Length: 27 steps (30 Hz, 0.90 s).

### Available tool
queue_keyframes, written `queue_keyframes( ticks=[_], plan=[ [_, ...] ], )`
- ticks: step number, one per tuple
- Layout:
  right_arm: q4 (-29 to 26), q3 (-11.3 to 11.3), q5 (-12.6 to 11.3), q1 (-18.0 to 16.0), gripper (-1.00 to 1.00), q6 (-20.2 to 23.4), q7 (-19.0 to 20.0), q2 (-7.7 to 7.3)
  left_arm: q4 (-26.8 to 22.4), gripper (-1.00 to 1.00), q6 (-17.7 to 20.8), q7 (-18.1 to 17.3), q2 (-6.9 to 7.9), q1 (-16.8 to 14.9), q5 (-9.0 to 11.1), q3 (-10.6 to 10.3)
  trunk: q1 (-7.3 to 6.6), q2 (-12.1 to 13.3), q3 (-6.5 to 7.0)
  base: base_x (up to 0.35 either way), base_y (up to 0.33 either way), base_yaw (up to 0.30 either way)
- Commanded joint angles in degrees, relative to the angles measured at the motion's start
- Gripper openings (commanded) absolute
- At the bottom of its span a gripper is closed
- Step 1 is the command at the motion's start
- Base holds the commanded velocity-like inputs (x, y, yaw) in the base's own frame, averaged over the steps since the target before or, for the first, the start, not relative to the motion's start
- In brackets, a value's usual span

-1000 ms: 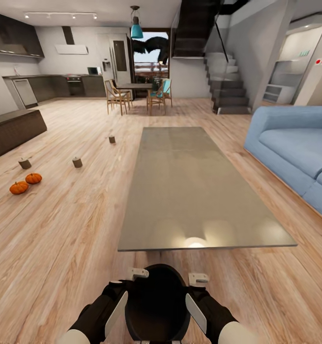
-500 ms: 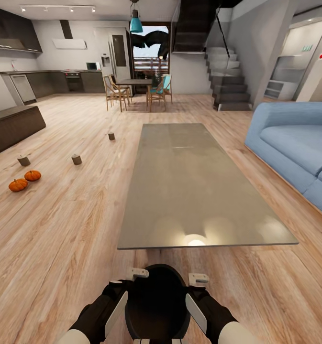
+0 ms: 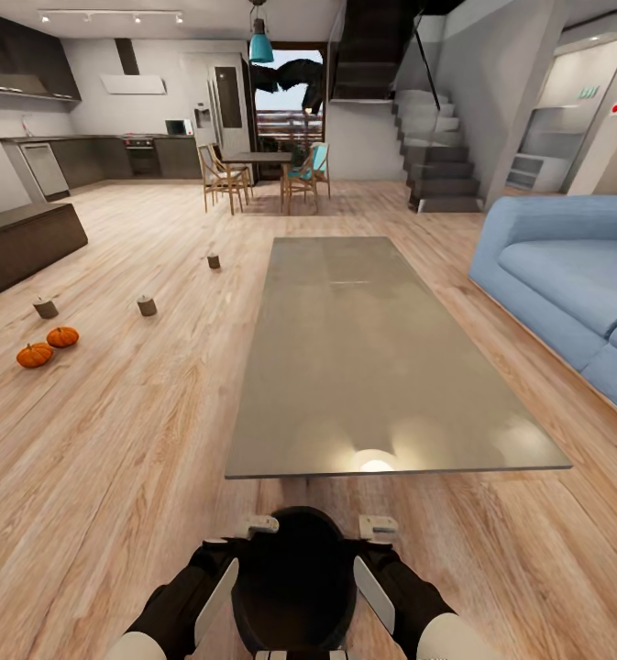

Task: Place each of the two pumpkins and all three candles from the living room inside a cabinet in the living room (use any cabinet), then make sure every cabinet is closed, and position the cauldron so it is next to a table in the living room.

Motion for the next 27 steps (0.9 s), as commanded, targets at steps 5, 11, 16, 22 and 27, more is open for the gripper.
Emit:
queue_keyframes(
  ticks=[5,11,16,22,27],
  plan=[
    [-0.08,0.2,-0.27,-0.03,1.0,0.24,-0.45,0.0,-0.09,1.0,0.25,0.44,0.04,-0.02,0.57,-0.25,-0.01,-0.02,-0.05,0.0,0.0,0.0],
    [-0.08,0.18,-0.27,-0.03,1.0,0.24,-0.45,0.0,-0.09,1.0,0.25,0.44,0.04,-0.02,0.61,-0.25,-0.01,-0.02,-0.05,0.0,0.0,0.0],
    [-0.08,0.18,-0.27,-0.03,1.0,0.24,-0.45,0.0,-0.09,1.0,0.27,0.44,0.04,-0.02,0.63,0.25,-0.01,-0.02,-0.05,0.0,0.0,0.0],
    [-0.08,0.18,-0.34,-0.03,1.0,0.24,-0.45,0.0,-0.09,1.0,0.61,0.29,-0.09,-0.02,0.64,3.84,-0.01,-0.02,-0.05,0.0,0.0,0.0],
    [-0.08,0.18,-0.35,-0.03,1.0,0.24,-0.45,0.0,-0.09,1.0,0.82,0.33,-0.28,-0.15,0.65,4.06,-0.09,0.02,0.62,0.0,0.0,0.0]
  ],
)
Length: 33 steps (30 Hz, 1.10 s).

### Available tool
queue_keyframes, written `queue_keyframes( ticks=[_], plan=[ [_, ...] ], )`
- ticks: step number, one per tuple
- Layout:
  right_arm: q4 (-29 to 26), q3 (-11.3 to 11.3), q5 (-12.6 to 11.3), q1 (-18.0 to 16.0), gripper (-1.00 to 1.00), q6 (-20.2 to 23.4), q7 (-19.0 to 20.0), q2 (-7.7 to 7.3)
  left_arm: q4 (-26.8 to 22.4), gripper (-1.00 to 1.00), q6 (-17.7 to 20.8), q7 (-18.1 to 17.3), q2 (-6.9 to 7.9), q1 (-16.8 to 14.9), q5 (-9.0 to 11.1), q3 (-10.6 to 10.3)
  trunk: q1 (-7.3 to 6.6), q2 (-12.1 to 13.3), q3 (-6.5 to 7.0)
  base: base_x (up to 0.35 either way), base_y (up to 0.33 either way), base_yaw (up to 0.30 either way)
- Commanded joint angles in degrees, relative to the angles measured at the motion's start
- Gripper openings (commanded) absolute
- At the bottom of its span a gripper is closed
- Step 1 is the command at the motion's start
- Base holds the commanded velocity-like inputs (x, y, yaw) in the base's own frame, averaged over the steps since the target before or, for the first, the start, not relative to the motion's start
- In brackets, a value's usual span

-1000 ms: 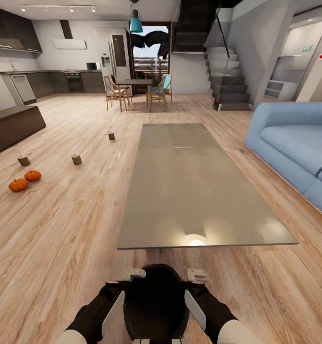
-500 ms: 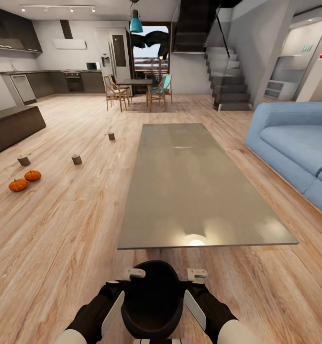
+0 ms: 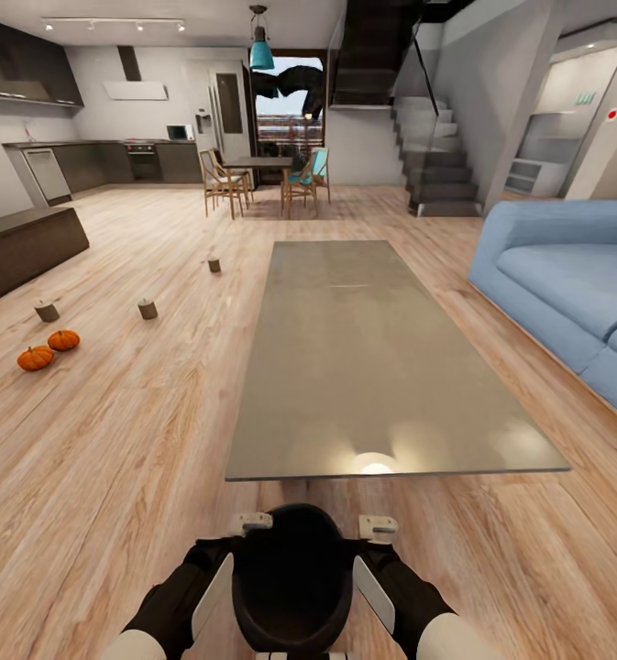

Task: Place each of the two pumpkins and all three candles from the living room inside a cabinet in the living room (use any cabinet), then make sure every cabinet is closed, and position the cauldron so it is next to a table in the living room.

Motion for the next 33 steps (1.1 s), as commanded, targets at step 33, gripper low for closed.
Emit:
queue_keyframes(
  ticks=[33],
  plan=[
    [-0.07,0.13,0.14,-0.03,1.0,0.34,-0.55,0.0,-0.71,1.0,1.89,0.37,-0.04,-0.15,1.8,-0.2,-0.86,0.42,7.27,-0.032,0.0,0.0]
  ],
)
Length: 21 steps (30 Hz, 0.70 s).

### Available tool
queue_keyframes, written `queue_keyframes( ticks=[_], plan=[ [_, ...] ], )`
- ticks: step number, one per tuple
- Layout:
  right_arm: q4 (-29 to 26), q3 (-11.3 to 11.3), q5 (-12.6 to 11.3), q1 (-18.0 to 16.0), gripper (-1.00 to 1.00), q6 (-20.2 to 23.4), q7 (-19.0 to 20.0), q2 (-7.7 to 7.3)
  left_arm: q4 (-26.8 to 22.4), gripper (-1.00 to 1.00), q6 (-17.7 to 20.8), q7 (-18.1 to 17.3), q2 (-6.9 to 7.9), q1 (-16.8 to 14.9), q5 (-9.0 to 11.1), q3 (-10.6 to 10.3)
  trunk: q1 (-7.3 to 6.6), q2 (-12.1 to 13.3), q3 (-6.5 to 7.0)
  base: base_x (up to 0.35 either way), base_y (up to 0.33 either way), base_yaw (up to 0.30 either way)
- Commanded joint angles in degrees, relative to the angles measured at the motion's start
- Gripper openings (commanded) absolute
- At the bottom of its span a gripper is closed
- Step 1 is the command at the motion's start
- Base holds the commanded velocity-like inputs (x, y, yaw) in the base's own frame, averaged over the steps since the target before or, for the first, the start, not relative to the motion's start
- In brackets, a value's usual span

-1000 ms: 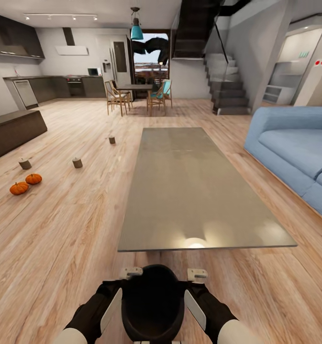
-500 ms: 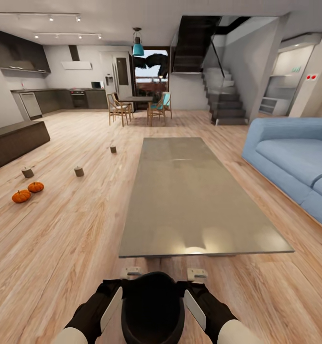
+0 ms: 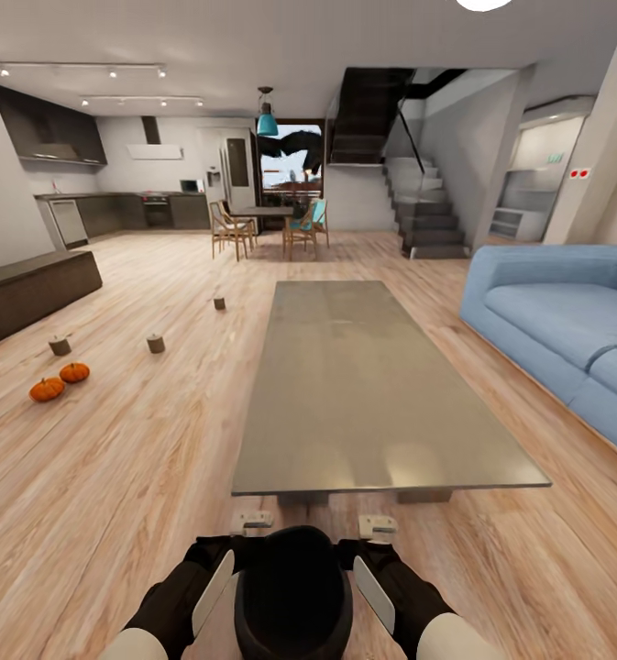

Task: Place each of the two pumpkins and all three candles from the living room inside a cabinet in the living room (use any cabinet), then make sure every cabinet is closed, and position the cauldron so it is next to a table in the living room.

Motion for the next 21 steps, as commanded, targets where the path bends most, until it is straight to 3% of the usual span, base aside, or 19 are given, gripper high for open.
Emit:
queue_keyframes(
  ticks=[1,21],
  plan=[
    [-0.07,0.18,-0.33,-0.03,1.0,0.23,-0.44,0.0,-0.09,1.0,0.25,0.43,0.04,-0.02,0.58,-0.18,-0.05,-0.01,0.17,-0.147,0.0,0.0],
    [-0.07,0.27,-0.29,-0.03,1.0,0.28,0.04,0.0,-0.09,1.0,0.25,0.43,0.08,-0.02,0.59,-0.18,-0.96,1.04,4.52,-0.102,0.02,0.0]
  ],
)
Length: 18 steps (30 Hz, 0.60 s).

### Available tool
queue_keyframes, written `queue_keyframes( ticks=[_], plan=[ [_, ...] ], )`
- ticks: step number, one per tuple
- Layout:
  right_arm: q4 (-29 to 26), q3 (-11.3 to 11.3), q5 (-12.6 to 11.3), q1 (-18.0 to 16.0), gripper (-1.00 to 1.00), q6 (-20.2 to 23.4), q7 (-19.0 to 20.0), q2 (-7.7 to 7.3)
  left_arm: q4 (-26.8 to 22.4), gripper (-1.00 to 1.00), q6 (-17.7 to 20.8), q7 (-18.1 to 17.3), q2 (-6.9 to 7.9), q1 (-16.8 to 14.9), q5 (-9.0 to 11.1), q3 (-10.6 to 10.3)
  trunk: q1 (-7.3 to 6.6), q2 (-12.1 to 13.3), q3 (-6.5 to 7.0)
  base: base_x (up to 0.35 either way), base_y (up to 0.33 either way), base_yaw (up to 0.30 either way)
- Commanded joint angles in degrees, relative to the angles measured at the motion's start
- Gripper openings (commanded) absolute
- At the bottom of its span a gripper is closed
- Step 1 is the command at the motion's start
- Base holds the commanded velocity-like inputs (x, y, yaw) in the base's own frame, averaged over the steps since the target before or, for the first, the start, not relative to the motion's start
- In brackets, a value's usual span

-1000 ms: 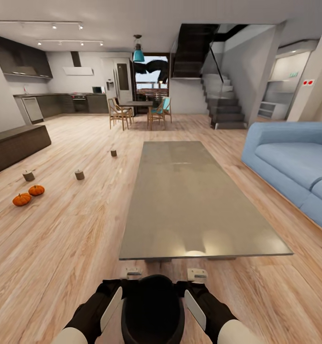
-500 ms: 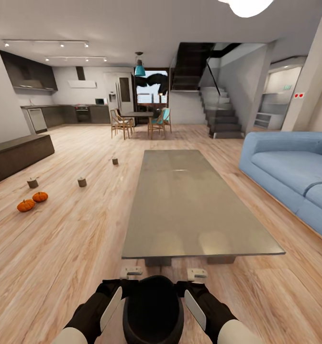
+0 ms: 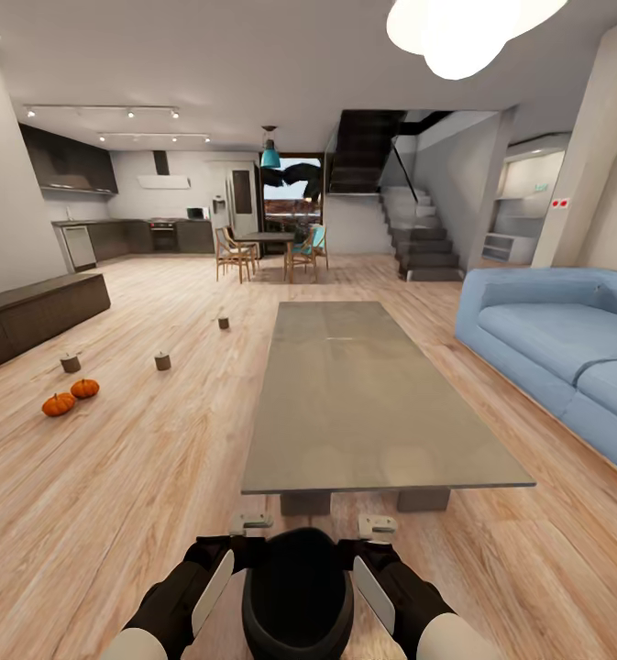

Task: Place each of the two pumpkins and all three candles from the living room inside a cabinet in the living room (use any cabinet), then make sure every cabinet is closed, and position the cauldron so it is next to a table in the living room.

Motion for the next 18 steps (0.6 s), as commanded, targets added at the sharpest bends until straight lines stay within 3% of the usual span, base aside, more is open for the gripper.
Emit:
queue_keyframes(
  ticks=[1,10,18],
  plan=[
    [-0.07,0.23,-0.31,-0.03,1.0,0.27,-0.42,0.0,-0.09,1.0,0.25,0.43,0.03,-0.02,0.59,-0.18,-0.24,0.39,0.12,-0.014,0.003,0.0],
    [-0.55,0.19,-0.67,-0.03,1.0,0.18,-0.09,0.0,-0.11,1.0,0.25,0.43,-0.03,-0.02,0.59,-0.18,-2.22,4.0,1.74,-0.009,0.001,0.0],
    [-3.21,0.1,-1.0,-0.03,1.0,1.0,0.29,0.0,-0.15,1.0,0.25,0.43,0.02,-0.02,0.59,-0.18,-3.98,7.21,3.18,-0.127,0.027,0.0]
  ],
)
